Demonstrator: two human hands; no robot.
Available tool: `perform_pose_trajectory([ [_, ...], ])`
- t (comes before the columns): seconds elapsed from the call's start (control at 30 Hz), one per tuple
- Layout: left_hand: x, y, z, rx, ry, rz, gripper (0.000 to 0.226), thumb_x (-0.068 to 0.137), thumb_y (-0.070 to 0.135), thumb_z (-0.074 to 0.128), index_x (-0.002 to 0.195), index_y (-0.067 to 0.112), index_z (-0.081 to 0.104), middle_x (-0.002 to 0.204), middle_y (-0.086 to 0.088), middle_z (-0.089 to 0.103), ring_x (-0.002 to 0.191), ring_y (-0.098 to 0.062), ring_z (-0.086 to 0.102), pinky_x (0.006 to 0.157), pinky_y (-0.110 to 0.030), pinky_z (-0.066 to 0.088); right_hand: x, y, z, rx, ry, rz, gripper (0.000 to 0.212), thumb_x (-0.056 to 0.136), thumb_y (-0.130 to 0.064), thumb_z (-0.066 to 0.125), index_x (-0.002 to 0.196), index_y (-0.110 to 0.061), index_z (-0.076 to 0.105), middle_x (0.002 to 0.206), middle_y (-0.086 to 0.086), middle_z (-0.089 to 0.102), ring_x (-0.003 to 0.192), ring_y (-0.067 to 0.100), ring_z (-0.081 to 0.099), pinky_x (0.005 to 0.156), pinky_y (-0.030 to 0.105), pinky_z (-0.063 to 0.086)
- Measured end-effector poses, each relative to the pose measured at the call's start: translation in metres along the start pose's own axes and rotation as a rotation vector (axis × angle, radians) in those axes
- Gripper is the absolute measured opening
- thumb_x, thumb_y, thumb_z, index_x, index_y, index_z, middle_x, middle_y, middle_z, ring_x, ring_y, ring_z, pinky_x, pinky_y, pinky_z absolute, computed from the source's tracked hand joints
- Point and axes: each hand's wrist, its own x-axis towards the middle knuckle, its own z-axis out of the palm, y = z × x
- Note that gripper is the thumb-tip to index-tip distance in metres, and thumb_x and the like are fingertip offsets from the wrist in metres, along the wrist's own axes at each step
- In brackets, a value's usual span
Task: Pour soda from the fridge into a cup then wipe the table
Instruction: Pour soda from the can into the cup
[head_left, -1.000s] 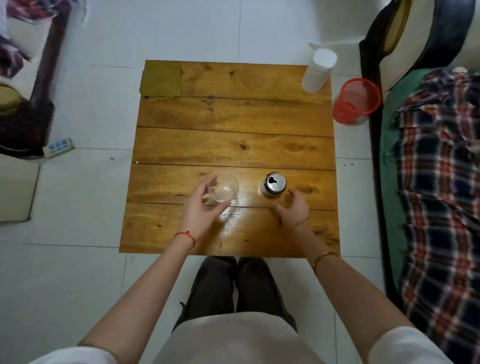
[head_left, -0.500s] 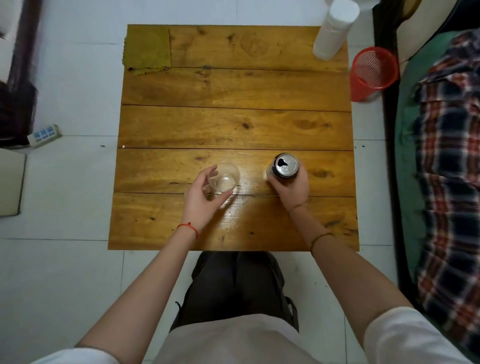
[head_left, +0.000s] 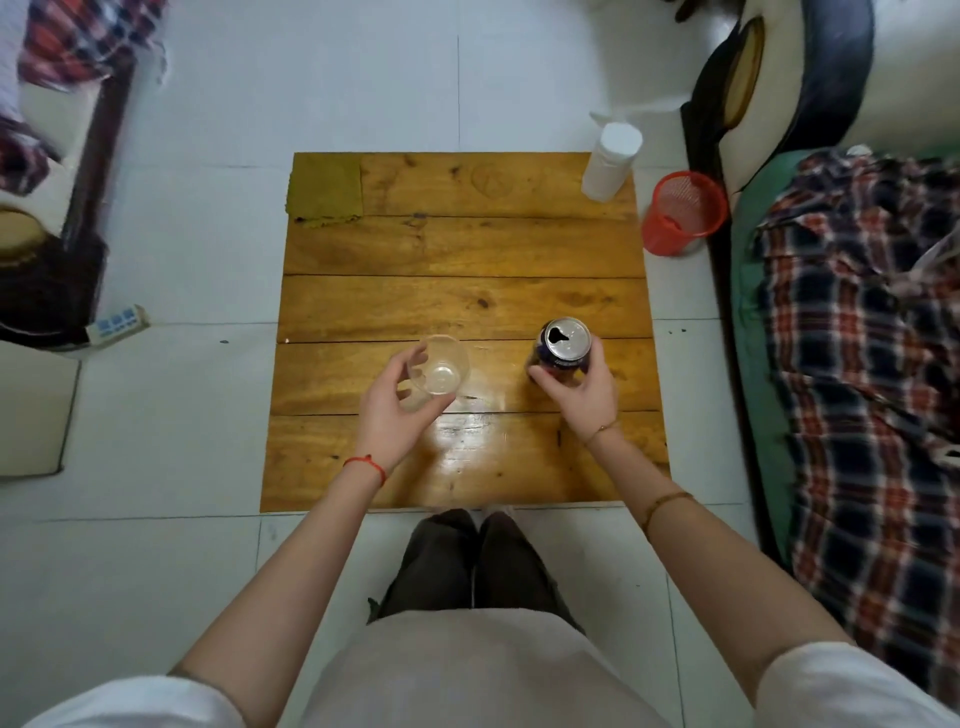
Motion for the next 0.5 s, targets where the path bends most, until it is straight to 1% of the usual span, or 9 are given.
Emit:
perform_pose_trajectory([
  [0.1,-0.01,0.024,-0.019,0.008,-0.001,0.036,0.068,0.076,0.03,0.081,0.136,0.032,0.051,0.128,0.011,0.061,0.122,-0.006,0.054,0.102,-0.041,0.049,-0.015,-0.034,-0.015,-0.05,-0.005,-0.068,0.073,0.069,-0.046,0.082,0.131,-0.029,0.047,0.125,-0.006,0.06,0.117,0.011,0.056,0.101,0.04,0.05],
  [0.17,-0.016,0.037,-0.03,0.008,-0.002,0.059,0.067,0.077,0.028,0.081,0.136,0.03,0.051,0.129,0.009,0.06,0.122,-0.007,0.053,0.103,-0.041,0.048,-0.024,-0.055,-0.024,-0.079,-0.002,-0.112,0.075,0.069,-0.048,0.081,0.133,-0.029,0.046,0.127,-0.006,0.058,0.118,0.011,0.055,0.101,0.041,0.05],
  [0.3,-0.027,0.061,-0.047,-0.022,-0.007,0.091,0.067,0.078,0.022,0.081,0.138,0.025,0.05,0.131,0.005,0.06,0.122,-0.007,0.053,0.106,-0.031,0.045,-0.038,-0.094,-0.038,-0.101,-0.002,-0.199,0.073,0.068,-0.048,0.08,0.13,-0.027,0.048,0.125,-0.003,0.057,0.118,0.014,0.055,0.1,0.044,0.048],
  [0.4,-0.032,0.073,-0.056,-0.038,-0.023,0.1,0.068,0.078,0.019,0.081,0.138,0.022,0.051,0.134,0.002,0.059,0.123,-0.006,0.052,0.106,-0.024,0.041,-0.045,-0.119,-0.049,-0.107,-0.007,-0.266,0.073,0.068,-0.043,0.081,0.131,-0.025,0.048,0.125,0.0,0.055,0.118,0.015,0.053,0.103,0.04,0.046],
  [0.5,-0.035,0.079,-0.06,-0.031,-0.041,0.114,0.07,0.076,0.021,0.083,0.138,0.025,0.051,0.135,0.002,0.059,0.126,-0.009,0.053,0.108,-0.026,0.041,-0.05,-0.14,-0.057,-0.14,-0.02,-0.309,0.074,0.07,-0.035,0.083,0.134,-0.024,0.047,0.127,0.001,0.052,0.119,0.012,0.05,0.105,0.031,0.043],
])
